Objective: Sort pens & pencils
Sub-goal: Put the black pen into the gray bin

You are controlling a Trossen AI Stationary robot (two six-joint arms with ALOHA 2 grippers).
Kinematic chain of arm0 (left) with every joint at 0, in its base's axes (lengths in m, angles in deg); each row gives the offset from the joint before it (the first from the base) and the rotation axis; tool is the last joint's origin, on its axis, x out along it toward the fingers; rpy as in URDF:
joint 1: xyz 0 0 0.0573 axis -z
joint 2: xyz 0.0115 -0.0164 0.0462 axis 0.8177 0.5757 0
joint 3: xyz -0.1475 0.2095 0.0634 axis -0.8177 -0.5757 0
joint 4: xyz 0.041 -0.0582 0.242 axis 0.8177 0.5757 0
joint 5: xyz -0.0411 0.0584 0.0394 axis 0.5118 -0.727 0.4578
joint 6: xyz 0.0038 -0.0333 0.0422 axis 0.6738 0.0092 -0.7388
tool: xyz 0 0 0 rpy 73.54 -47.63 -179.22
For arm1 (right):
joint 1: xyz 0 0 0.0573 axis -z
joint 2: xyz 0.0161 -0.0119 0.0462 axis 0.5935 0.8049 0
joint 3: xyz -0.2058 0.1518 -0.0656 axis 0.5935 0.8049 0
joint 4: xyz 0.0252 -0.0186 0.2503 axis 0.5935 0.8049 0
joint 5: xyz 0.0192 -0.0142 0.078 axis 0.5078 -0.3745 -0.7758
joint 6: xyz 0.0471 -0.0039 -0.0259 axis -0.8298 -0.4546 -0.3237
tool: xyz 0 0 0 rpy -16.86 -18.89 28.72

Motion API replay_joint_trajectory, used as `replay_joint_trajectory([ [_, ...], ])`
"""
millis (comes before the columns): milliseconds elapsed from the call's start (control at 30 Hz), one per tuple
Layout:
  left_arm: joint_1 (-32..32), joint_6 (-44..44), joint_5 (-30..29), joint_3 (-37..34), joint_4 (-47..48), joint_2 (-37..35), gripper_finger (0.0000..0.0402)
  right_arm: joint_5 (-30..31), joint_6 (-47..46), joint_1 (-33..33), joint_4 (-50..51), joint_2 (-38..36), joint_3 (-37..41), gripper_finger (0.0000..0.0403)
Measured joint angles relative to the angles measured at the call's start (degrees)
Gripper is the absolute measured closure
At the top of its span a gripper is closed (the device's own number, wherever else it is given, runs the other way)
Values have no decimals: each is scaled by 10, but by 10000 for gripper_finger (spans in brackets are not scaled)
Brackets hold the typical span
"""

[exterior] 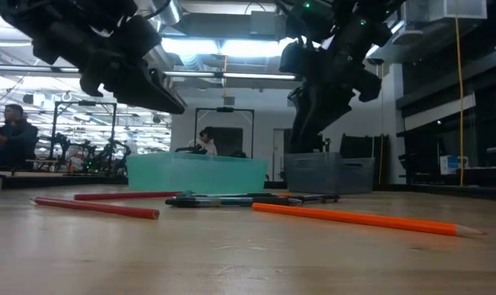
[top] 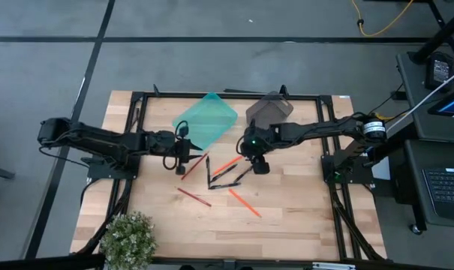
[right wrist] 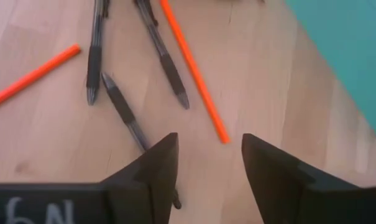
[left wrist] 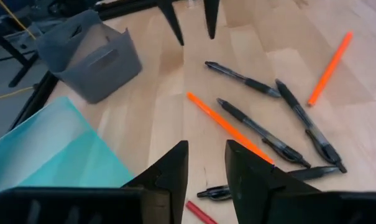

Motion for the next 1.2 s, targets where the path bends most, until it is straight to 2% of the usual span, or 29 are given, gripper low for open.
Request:
replay_joint_trajectory([
  [233,30,-2,-25,63,45,98,301,60,-4,-43,5,38,0,226],
  [433,48,-2,-30,124,96,158,301,63,-18,-67,12,52,0,226],
  [600,63,-2,-30,156,157,169,301,55,-18,-88,12,52,0,226],
  [900,76,21,-30,158,160,169,301,53,-17,-104,-5,87,0,226],
  [1067,76,28,-30,158,168,169,301,82,-13,-104,1,118,-6,226],
  [1200,76,28,-30,158,169,169,301,82,7,-104,-1,137,-23,226],
])
